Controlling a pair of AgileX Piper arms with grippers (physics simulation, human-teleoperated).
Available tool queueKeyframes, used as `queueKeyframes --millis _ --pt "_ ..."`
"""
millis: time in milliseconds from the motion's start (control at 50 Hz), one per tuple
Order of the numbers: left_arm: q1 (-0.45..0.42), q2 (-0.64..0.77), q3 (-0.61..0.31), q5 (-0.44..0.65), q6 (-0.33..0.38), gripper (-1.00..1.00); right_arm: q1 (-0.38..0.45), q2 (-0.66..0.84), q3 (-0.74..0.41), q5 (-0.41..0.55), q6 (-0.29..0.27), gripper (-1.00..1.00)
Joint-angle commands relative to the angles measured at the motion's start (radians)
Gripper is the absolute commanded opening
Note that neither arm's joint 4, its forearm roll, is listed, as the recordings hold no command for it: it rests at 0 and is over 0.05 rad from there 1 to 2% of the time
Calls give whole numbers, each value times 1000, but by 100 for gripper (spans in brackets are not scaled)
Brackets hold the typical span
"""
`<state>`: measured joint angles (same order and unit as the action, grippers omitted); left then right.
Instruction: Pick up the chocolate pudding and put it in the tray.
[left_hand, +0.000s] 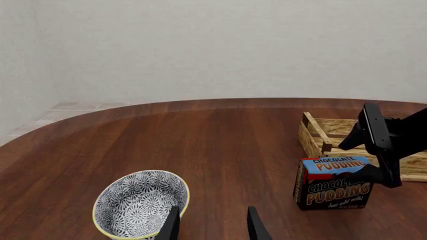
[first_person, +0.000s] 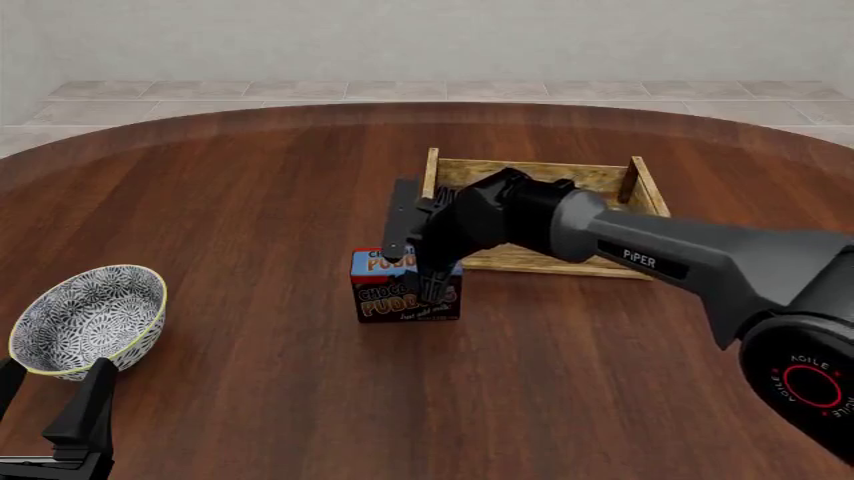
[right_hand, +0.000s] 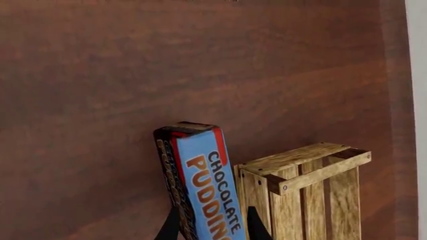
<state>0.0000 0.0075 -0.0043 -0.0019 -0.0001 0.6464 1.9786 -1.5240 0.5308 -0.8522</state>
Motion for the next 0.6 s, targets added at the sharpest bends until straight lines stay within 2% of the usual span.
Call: queueKeyframes --millis 20,600 --pt "0 0 0 0 0 100 4 2 -3 -2 7 100" --pt "0 0 0 0 0 100 7 18 -7 -7 17 100"
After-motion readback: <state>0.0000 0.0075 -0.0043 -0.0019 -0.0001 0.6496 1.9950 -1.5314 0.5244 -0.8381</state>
